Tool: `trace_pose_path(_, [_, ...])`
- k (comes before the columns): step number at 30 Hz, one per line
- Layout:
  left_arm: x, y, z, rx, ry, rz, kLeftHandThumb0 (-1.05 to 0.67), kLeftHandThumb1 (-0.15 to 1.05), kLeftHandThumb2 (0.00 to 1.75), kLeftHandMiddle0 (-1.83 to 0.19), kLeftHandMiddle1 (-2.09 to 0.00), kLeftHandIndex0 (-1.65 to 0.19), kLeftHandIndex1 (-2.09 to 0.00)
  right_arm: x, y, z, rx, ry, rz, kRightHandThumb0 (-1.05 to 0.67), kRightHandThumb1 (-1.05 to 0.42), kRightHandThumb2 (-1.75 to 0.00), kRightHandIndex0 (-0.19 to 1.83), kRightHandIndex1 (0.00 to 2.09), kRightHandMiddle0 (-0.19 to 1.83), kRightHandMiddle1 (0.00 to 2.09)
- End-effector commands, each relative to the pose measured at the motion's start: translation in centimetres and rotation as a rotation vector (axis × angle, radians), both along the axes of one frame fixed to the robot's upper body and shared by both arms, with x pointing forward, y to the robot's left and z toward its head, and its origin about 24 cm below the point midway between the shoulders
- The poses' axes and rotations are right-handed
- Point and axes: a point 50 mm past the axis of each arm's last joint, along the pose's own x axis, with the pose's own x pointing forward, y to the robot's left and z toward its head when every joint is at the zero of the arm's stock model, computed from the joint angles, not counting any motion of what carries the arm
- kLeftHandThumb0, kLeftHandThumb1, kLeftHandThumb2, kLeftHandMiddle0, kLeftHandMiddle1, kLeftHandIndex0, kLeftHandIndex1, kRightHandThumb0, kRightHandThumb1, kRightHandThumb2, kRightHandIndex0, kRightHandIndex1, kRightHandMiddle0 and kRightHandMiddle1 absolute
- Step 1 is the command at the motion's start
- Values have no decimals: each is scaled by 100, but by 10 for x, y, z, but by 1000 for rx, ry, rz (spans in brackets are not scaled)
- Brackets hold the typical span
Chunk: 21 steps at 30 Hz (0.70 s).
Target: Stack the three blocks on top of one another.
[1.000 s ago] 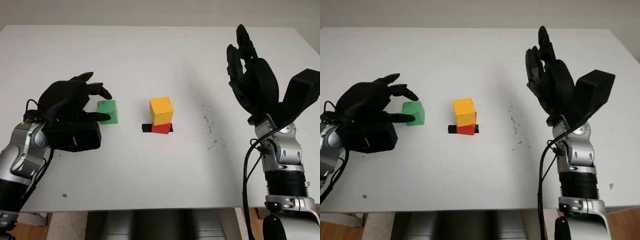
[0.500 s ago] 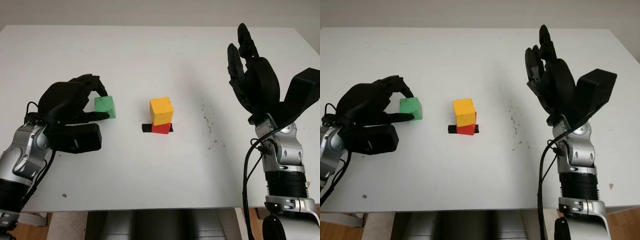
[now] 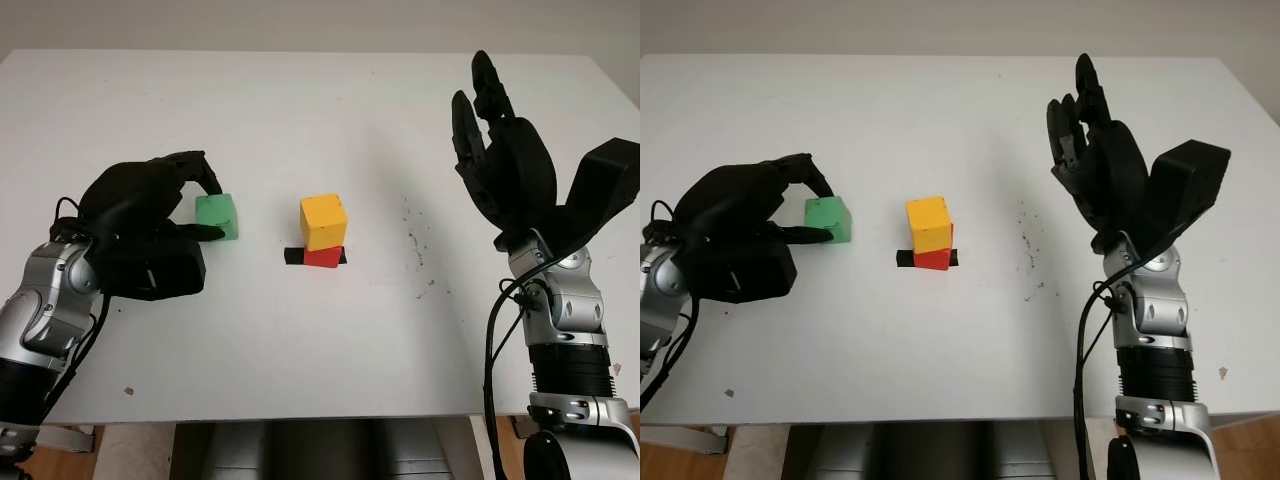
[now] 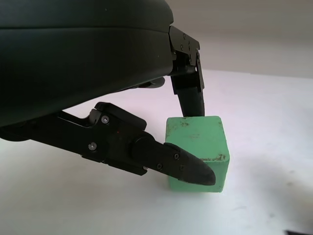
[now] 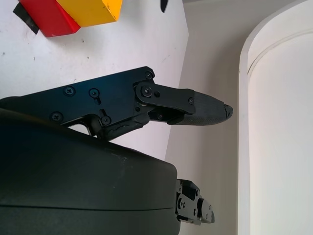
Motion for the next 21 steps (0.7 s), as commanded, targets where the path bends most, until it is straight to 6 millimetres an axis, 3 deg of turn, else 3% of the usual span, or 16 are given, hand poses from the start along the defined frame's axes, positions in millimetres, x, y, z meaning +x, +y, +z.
trace_pose_path(1, [-1, -3, 27, 3, -62, -33, -43, 104, 6, -23, -6, -21, -163, -2, 2, 2, 11, -14, 3, -56, -105, -54, -19, 0, -19, 0])
trace_pose_path(9, [-3, -14, 63, -72, 13, -104, -41, 104, 6, -25, -6, -21, -167, -2, 5, 0, 17, -16, 22, -54, -105, -55, -19, 0, -19, 0])
trace_pose_path(21, [-2, -43, 110, 11, 114, -168, -47, 101, 5, -26, -6, -24, -165, 1, 8, -1, 28, -11, 44, -54, -105, -53, -19, 0, -19, 0])
